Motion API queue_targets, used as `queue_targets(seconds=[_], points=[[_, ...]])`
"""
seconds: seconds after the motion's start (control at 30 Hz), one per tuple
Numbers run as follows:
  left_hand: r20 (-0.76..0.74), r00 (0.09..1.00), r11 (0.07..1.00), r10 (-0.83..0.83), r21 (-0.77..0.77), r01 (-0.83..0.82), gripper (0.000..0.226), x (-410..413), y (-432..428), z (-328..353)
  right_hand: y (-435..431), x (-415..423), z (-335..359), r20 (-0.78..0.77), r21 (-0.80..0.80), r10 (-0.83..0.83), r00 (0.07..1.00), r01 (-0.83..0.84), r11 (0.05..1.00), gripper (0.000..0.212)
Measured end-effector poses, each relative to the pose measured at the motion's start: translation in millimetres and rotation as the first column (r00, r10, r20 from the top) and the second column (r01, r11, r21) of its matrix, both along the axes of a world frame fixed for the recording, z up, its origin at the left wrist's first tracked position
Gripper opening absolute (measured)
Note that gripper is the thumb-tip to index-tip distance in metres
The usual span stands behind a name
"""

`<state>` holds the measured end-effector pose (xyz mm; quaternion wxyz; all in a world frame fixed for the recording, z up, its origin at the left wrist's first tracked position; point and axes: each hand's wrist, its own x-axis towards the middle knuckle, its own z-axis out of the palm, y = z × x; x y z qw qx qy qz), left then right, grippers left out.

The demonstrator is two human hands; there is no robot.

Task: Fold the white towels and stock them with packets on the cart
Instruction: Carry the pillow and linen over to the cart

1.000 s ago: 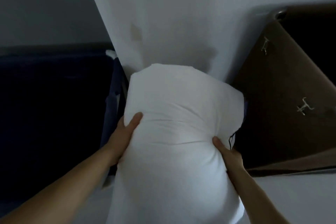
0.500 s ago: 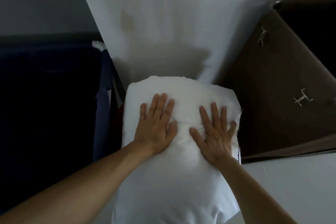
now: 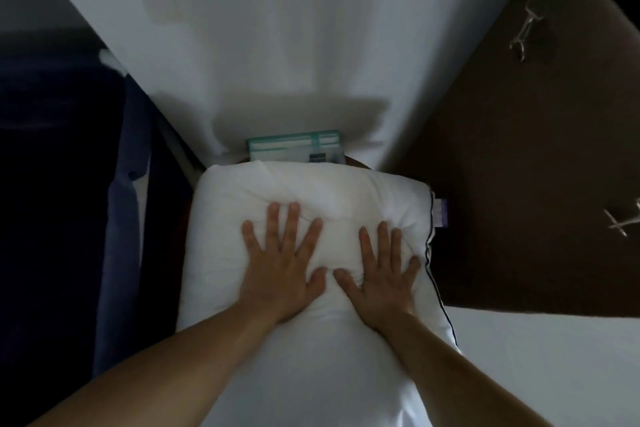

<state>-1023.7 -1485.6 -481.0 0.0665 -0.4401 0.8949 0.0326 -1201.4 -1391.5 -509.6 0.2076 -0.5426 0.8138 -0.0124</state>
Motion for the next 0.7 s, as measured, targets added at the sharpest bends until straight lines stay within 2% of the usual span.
queue_targets(seconds=[0.3, 0.43, 0.5, 0.53, 0.57, 0.63, 0.7], points=[[-0.073, 0.997, 0.997, -0.032, -0.075, 0.026, 0.081, -11.7, -2.0, -52.7, -3.3, -3.4, -60.9, -0.060, -0.087, -0.037, 0.998, 0.031, 0.996, 0.082], [-0.015, 1.000, 1.000, 0.006, -0.006, -0.007, 0.080, -10.9, -0.7, -39.4, -1.9, -7.6, -44.9, 0.024, -0.133, 0.006, 1.000, -0.003, 0.991, 0.081], [0.006, 1.000, 1.000, 0.022, 0.016, -0.022, 0.079, -8.3, 3.5, -27.9, 4.9, -19.4, -26.2, 0.107, -0.247, -0.066, 0.992, 0.091, 0.965, 0.084], [0.015, 0.999, 0.999, 0.028, 0.022, -0.028, 0.079, -7.7, 6.8, -21.7, 8.6, -25.3, -17.6, 0.142, -0.298, -0.190, 0.972, 0.225, 0.928, 0.086], [0.018, 0.999, 0.999, 0.031, 0.022, -0.032, 0.079, -6.7, 10.0, -15.7, 11.8, -29.8, -11.7, 0.191, -0.302, -0.358, 0.914, 0.402, 0.864, 0.090], [-0.007, 1.000, 0.999, 0.021, 0.029, -0.021, 0.079, -2.4, 15.4, -4.3, 16.1, -31.9, -6.2, 0.298, -0.139, -0.646, 0.703, 0.701, 0.700, 0.117], [-0.064, 0.998, 1.000, 0.014, 0.016, -0.013, 0.078, 8.2, 14.1, 5.1, 17.2, -34.1, -10.4, 0.415, 0.038, -0.725, 0.550, 0.786, 0.617, 0.142]])
